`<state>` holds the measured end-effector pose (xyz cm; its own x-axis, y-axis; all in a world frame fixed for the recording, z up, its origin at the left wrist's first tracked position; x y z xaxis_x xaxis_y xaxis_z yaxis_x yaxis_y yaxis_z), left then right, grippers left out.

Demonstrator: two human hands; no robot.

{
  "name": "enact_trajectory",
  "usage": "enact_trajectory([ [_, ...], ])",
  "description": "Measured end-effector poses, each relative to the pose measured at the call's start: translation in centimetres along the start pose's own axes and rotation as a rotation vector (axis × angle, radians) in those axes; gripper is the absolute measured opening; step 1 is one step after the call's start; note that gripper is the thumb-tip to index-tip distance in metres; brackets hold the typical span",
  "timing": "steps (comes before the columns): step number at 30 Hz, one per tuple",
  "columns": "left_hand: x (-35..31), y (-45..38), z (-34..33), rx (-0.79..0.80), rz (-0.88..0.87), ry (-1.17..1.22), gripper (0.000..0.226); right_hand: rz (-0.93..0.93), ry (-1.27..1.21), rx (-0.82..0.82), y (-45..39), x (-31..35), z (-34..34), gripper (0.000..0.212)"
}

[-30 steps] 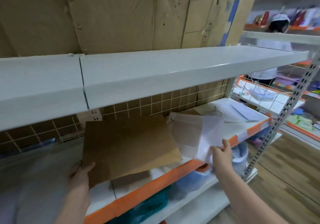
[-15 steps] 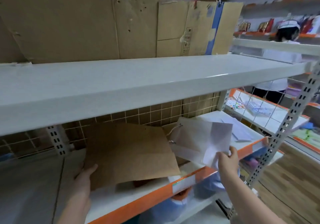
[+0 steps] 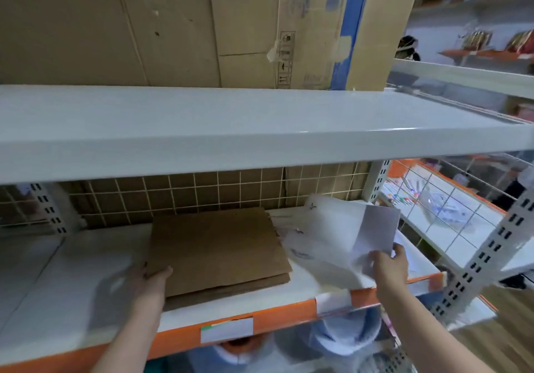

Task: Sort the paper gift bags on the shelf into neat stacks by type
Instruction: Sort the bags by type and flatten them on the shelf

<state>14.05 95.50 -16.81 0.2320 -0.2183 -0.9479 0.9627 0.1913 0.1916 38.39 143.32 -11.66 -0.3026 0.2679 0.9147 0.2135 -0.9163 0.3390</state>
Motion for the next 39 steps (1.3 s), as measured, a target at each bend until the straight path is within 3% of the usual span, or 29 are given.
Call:
enact_trajectory([
  [3,-0.9,0.1,-1.1,0.058,-0.093,-0.305,0.099,-0.011,0.069,0.013,-2.4,0.2,0.0,0.049],
  [5,-0.9,0.3,-1.9,0.1,-0.125,-0.564,0.107,-0.028,0.127,0.03,-3.7,0.1,-0.3,0.057],
  [9,-1.9,1.8,-3.8,0.18,-0.252,-0.86,0.098,0.066,0.296,0.024,-5.0,1.0,-1.0,0.056],
  [13,-2.7,2.8,-6.0,0.304,-0.409,-1.143,0.067,0.239,0.519,-0.006,-5.4,1.9,-2.1,0.056],
  [17,-2.4,3.2,-7.2,0.404,-0.435,-1.14,0.053,0.38,1.082,-0.128,-5.0,2.3,-2.8,0.036],
  [19,-2.0,3.2,-7.3,0.429,-0.409,-1.137,0.059,0.407,1.191,-0.13,-4.9,2.0,-3.4,0.033],
  [21,-1.9,3.2,-7.3,0.43,-0.4,-1.155,0.066,0.399,1.215,-0.089,-5.1,0.8,-4.1,0.044],
  [23,-1.8,3.2,-7.1,0.415,-0.399,-1.165,0.068,0.365,1.23,-0.043,-5.6,-0.7,-4.6,0.073],
  [25,-1.7,3.1,-6.9,0.413,-0.393,-1.163,0.067,0.315,1.243,-0.024,-6.0,-1.8,-4.8,0.084],
  [31,-2.5,4.0,-6.5,0.416,-0.41,-1.179,0.066,0.472,1.094,-0.012,-4.2,-0.1,-6.4,0.051],
  [39,-5.3,4.4,-2.6,0.346,-0.442,-1.132,0.064,0.713,0.923,0.141,5.2,2.8,-12.1,0.04],
])
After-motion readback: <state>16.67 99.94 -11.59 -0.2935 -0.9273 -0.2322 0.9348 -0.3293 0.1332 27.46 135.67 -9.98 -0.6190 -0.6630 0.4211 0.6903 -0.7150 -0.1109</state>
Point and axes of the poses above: each hand's wrist, its own y-axis away from the middle knuckle, its own z-axis out of the back of the hand, x = y × z, the point moved 10 cm from there along -y, towards the middle knuckle, and after that the axes turned 9 degrees about -z, right-handed, at the moved point
